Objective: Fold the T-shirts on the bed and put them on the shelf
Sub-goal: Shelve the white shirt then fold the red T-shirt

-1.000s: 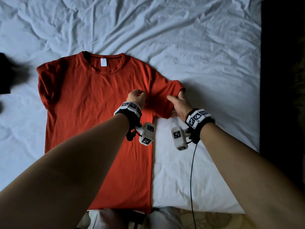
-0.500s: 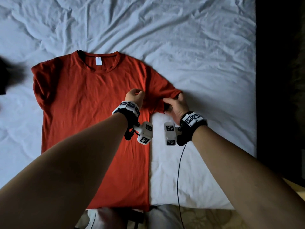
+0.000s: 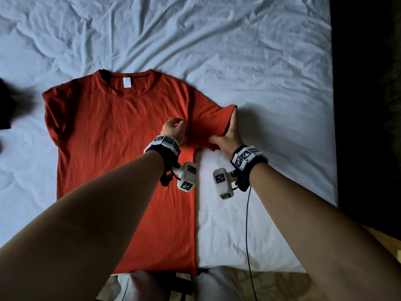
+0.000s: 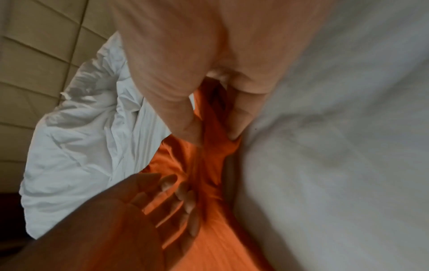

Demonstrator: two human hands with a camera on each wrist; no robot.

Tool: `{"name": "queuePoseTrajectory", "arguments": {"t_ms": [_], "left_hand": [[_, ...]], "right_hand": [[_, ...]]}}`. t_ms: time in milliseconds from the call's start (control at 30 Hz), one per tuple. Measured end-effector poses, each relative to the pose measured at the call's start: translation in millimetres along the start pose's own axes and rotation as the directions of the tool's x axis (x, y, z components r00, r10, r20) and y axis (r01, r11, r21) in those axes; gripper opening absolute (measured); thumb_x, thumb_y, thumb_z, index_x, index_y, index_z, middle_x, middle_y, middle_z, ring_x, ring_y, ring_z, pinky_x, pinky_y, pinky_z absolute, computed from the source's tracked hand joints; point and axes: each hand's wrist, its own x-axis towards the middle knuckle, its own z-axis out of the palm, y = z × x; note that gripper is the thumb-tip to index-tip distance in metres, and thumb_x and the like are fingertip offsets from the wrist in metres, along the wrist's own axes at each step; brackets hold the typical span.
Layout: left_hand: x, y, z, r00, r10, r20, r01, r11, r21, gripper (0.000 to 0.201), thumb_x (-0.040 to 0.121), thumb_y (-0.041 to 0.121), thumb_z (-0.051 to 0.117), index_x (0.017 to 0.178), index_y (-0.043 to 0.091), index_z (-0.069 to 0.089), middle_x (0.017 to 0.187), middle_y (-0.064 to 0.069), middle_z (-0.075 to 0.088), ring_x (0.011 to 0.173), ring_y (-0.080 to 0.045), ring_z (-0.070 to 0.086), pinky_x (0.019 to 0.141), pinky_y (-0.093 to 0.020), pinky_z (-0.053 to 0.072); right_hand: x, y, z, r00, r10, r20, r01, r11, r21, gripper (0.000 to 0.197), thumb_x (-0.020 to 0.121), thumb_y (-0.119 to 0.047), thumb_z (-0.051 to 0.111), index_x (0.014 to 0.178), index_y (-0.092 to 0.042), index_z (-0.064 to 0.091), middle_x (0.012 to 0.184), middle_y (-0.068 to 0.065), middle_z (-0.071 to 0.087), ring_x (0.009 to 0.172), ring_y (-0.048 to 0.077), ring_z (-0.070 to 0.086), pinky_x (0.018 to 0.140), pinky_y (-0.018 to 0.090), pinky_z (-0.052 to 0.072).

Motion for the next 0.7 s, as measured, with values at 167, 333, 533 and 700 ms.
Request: {"name": "queuePoseTrajectory", "arguments": {"t_ms": [167, 333, 533, 700], "left_hand": [[-9.1, 2.5, 0.6, 1.000, 0.017, -0.021, -0.017, 1.000, 0.019, 0.012, 0.085, 0.022, 0.058, 0.094, 0.024, 0.065, 0.065, 0.004, 0.058, 0.053, -0.011, 0.055, 0.057, -0.029, 0.052], [-14.4, -4.0, -0.3, 0.999, -0.017, 0.027, 0.015, 0.997, 0.074, 0.013, 0.081, 0.026, 0.061, 0.094, 0.028, 0.063, 0.075, -0.003, 0.065, 0.069, -0.024, 0.067, 0.067, -0.040, 0.060], [-18.6, -2.3, -10.2, 1.000, 0.008, 0.028, -0.010, 0.995, 0.096, 0.017, 0.084, 0.027, 0.061, 0.100, 0.023, 0.063, 0.085, -0.005, 0.067, 0.074, -0.024, 0.064, 0.068, -0.031, 0.056], [-26.6, 0.3, -34.1, 0.995, -0.038, 0.094, 0.030, 0.996, 0.081, 0.014, 0.089, 0.019, 0.051, 0.099, 0.014, 0.060, 0.080, -0.005, 0.063, 0.066, -0.020, 0.062, 0.056, -0.029, 0.053]], "right_hand": [[-4.2, 15.1, -2.8, 1.000, 0.023, -0.009, -0.024, 0.981, -0.193, 0.124, 0.067, -0.001, 0.072, 0.153, -0.029, -0.012, 0.128, 0.000, 0.048, 0.110, 0.013, 0.054, 0.098, 0.033, 0.048], [-8.7, 24.8, 6.7, 0.994, -0.029, -0.106, -0.003, 0.958, -0.288, 0.118, 0.069, 0.001, 0.073, 0.155, -0.020, -0.005, 0.157, 0.009, 0.021, 0.139, 0.018, 0.034, 0.109, 0.018, 0.025], [-14.9, 21.4, 13.6, 0.974, -0.031, -0.224, -0.075, 0.890, -0.450, 0.111, 0.069, -0.007, 0.076, 0.154, -0.022, 0.006, 0.157, 0.015, 0.006, 0.140, 0.034, 0.031, 0.109, 0.036, 0.034], [-23.8, 2.7, 15.8, 0.949, -0.006, -0.316, -0.143, 0.884, -0.446, 0.089, 0.072, -0.006, 0.063, 0.148, -0.022, 0.021, 0.154, 0.008, 0.009, 0.115, 0.040, 0.054, 0.098, 0.039, 0.044]]}}
